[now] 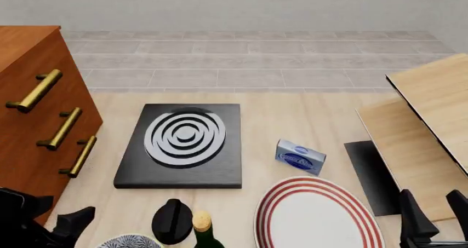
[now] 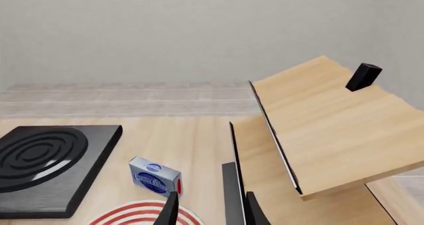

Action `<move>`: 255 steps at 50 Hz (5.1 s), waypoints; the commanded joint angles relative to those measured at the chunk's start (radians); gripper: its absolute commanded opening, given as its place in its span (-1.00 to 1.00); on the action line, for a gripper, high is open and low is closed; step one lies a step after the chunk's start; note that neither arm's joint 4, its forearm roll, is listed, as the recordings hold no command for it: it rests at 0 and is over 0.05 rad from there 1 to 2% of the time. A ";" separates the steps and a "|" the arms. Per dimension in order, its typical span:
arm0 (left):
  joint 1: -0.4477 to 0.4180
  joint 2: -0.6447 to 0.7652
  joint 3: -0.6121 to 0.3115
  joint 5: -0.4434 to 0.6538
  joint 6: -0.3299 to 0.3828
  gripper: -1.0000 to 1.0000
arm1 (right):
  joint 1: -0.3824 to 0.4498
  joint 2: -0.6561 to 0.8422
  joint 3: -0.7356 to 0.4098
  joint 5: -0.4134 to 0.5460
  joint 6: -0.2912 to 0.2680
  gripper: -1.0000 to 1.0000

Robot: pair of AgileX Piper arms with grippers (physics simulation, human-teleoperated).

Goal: Put the bowl on the top of the cabinet.

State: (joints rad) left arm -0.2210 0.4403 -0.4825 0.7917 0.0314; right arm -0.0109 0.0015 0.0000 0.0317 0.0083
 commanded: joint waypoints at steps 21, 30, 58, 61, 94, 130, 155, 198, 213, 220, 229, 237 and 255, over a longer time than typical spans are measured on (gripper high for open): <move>-0.036 -0.099 0.063 0.144 -0.045 1.00 | 0.000 -0.001 0.000 0.002 -0.005 1.00; -0.047 -0.089 0.100 0.126 -0.070 1.00 | -0.002 -0.001 0.000 0.004 -0.003 1.00; -0.059 -0.089 0.189 0.091 -0.121 1.00 | -0.002 -0.001 0.000 0.005 -0.007 1.00; -0.065 -0.094 0.188 0.099 -0.120 1.00 | -0.001 -0.001 0.000 0.005 -0.008 1.00; -0.090 -0.067 0.239 0.071 -0.171 1.00 | -0.003 -0.001 0.000 0.005 -0.008 1.00; -0.118 -0.037 0.322 -0.019 -0.219 1.00 | -0.005 -0.001 0.000 0.003 -0.012 1.00; -0.140 0.006 0.350 -0.082 -0.248 1.00 | 0.003 -0.001 0.000 -0.087 0.000 1.00; 0.009 -0.035 0.250 -0.026 -0.084 -1.00 | 0.003 -0.001 0.000 -0.087 0.000 1.00; -0.004 -0.062 0.102 0.056 -0.122 -1.00 | 0.003 -0.001 0.000 -0.087 0.000 1.00; -0.012 -0.066 0.012 0.088 -0.154 -1.00 | 0.003 -0.001 0.000 -0.087 0.000 1.00; -0.021 -0.036 -0.074 0.072 -0.223 -1.00 | 0.003 -0.001 0.000 -0.087 0.000 1.00; -0.031 0.026 -0.168 0.032 -0.268 -1.00 | 0.003 -0.001 0.000 -0.087 0.000 1.00; -0.099 0.142 -0.286 -0.110 -0.361 -1.00 | 0.003 -0.001 0.000 -0.087 0.000 1.00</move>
State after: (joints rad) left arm -0.2876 0.5225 -0.7062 0.7466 -0.2815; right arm -0.0077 0.0000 0.0000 -0.0553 0.0080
